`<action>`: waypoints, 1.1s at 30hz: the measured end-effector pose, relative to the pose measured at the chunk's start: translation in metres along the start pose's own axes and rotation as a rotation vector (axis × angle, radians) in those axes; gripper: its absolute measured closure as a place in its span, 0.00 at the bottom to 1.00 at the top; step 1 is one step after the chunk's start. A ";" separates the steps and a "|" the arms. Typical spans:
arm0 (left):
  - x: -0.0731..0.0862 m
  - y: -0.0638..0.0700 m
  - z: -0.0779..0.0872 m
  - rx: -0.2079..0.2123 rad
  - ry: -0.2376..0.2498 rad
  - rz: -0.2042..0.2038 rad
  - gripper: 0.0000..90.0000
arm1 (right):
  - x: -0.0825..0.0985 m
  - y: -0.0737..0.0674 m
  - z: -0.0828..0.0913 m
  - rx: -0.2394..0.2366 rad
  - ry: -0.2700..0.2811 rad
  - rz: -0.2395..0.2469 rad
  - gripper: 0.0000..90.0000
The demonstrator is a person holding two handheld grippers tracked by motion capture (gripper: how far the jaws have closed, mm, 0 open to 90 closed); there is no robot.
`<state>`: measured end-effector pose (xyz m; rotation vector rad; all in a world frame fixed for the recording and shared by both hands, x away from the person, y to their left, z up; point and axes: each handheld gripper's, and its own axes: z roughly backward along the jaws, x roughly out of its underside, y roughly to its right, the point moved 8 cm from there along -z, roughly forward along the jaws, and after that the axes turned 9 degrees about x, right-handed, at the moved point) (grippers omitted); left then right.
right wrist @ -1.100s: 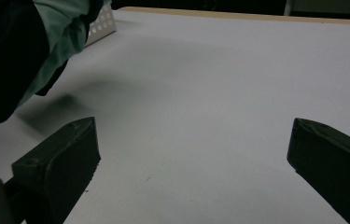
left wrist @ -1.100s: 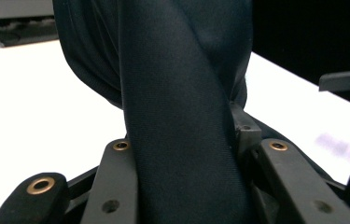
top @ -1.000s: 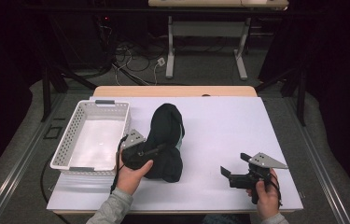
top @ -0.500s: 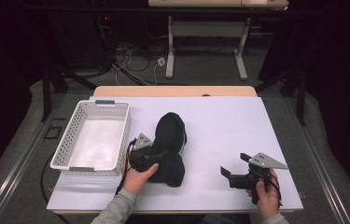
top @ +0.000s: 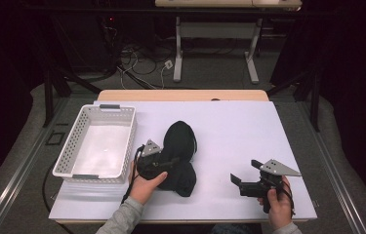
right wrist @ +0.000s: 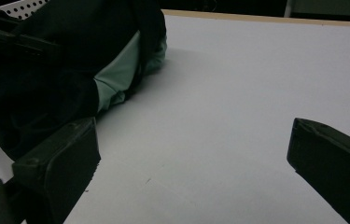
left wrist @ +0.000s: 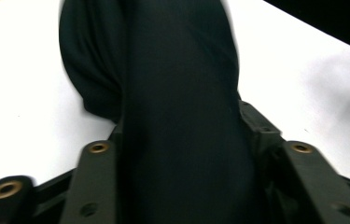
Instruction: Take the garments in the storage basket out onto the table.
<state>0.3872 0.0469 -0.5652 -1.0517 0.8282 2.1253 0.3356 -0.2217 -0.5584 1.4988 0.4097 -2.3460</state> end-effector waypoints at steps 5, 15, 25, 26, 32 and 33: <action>-0.001 -0.004 0.004 -0.025 0.013 0.024 0.39 | 0.000 -0.001 0.000 -0.003 0.000 -0.001 0.02; -0.006 -0.001 0.011 -0.001 0.022 0.022 0.39 | 0.000 -0.001 0.000 -0.004 0.000 0.003 0.02; -0.023 0.003 0.037 0.022 0.072 0.024 0.19 | -0.001 -0.001 0.000 -0.003 0.006 0.002 0.02; -0.025 0.004 0.040 0.026 0.084 0.030 0.17 | -0.001 -0.001 0.000 -0.003 0.007 0.002 0.02; -0.038 0.006 0.065 0.037 0.149 0.003 0.07 | -0.001 -0.002 0.000 -0.002 0.006 0.007 0.02; -0.040 0.005 0.069 0.034 0.159 0.003 0.05 | -0.001 -0.002 0.000 -0.002 0.007 0.008 0.02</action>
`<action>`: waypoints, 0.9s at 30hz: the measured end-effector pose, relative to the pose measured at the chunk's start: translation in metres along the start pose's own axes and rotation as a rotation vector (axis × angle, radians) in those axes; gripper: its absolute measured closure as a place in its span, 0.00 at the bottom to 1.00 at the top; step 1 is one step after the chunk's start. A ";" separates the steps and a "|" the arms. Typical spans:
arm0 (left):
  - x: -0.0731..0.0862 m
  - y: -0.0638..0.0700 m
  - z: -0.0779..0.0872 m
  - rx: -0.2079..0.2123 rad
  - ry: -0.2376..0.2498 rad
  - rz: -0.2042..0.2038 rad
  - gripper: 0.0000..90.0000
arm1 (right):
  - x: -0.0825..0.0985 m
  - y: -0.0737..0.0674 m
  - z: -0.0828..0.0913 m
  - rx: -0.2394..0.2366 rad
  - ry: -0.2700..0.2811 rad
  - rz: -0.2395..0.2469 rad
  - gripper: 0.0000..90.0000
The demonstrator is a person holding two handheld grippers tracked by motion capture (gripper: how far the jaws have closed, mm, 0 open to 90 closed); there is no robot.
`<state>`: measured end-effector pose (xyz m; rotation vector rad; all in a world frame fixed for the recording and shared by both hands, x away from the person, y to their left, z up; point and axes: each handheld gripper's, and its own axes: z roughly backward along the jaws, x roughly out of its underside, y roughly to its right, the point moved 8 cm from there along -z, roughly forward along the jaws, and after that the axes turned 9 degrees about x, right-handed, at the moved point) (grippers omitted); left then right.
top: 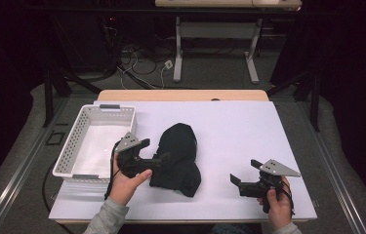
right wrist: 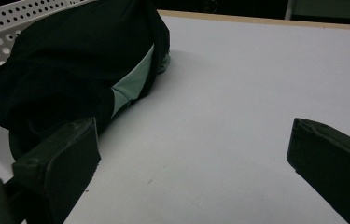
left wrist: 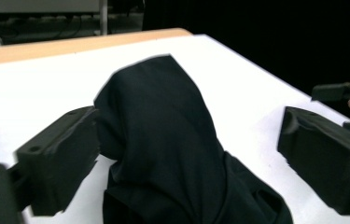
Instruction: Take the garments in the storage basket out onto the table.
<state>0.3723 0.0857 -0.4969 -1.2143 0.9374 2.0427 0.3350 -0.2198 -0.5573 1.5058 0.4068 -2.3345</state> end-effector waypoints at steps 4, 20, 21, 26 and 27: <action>-0.008 -0.003 0.012 -0.010 0.040 0.003 0.00 | 0.000 0.000 0.000 -0.001 0.004 -0.001 0.02; -0.007 -0.021 0.062 -0.074 0.127 -0.011 0.00 | 0.000 -0.002 0.001 -0.002 0.002 0.000 0.02; -0.006 -0.022 0.064 -0.076 0.126 -0.013 0.00 | 0.000 -0.003 0.001 -0.003 0.005 -0.001 0.02; -0.001 -0.027 0.074 -0.079 0.114 -0.004 0.00 | 0.000 -0.003 0.001 -0.001 0.002 -0.001 0.02; -0.001 -0.027 0.075 -0.083 0.118 -0.001 0.00 | 0.001 -0.002 0.001 -0.001 -0.005 0.000 0.02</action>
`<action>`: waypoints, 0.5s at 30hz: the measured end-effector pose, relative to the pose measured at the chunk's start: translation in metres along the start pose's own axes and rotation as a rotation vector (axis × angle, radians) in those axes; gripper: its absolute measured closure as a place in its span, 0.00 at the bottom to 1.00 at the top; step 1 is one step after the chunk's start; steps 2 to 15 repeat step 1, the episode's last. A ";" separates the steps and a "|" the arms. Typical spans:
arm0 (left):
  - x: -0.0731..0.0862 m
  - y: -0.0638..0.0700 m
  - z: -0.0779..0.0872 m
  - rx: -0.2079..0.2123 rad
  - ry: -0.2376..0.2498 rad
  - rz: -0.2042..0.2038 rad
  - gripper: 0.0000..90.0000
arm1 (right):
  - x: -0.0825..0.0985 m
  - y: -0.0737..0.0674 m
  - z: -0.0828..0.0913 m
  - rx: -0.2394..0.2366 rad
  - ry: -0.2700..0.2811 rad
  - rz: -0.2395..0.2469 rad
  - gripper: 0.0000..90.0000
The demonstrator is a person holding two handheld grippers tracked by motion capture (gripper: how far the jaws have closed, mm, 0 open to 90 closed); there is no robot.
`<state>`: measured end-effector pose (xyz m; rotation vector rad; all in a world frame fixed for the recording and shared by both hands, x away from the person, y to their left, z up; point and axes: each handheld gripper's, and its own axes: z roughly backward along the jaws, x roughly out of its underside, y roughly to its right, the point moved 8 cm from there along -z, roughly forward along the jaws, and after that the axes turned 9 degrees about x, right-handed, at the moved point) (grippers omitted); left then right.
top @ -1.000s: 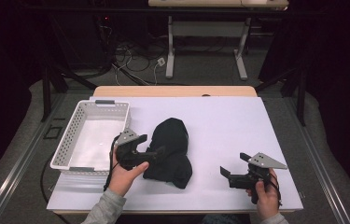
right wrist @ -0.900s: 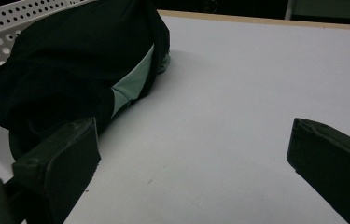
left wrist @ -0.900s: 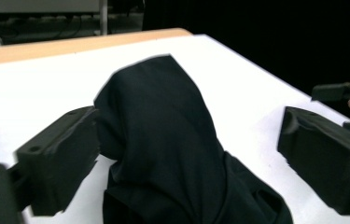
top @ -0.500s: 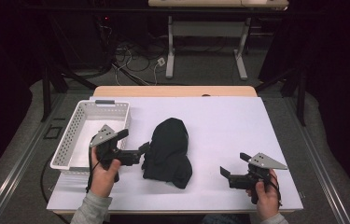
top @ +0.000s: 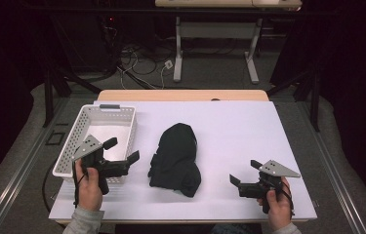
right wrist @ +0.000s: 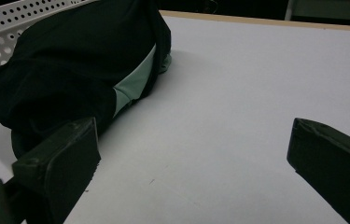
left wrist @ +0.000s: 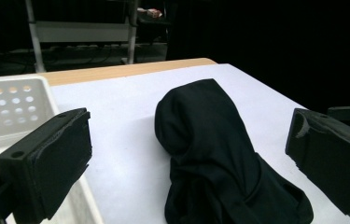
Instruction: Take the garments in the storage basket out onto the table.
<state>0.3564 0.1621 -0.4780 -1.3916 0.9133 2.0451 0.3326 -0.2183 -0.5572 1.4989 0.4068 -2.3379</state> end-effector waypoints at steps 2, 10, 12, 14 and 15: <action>0.000 0.000 0.001 0.000 0.006 0.008 0.00 | 0.000 0.000 0.000 0.002 0.002 0.005 0.02; 0.000 0.000 0.001 0.000 0.006 0.008 0.00 | 0.000 0.000 0.000 0.002 0.002 0.005 0.02; 0.000 0.000 0.001 0.000 0.006 0.008 0.00 | 0.000 0.000 0.000 0.002 0.002 0.005 0.02; 0.000 0.000 0.001 0.000 0.006 0.008 0.00 | 0.000 0.000 0.000 0.002 0.002 0.005 0.02; 0.000 0.000 0.001 0.000 0.006 0.008 0.00 | 0.000 0.000 0.000 0.002 0.002 0.005 0.02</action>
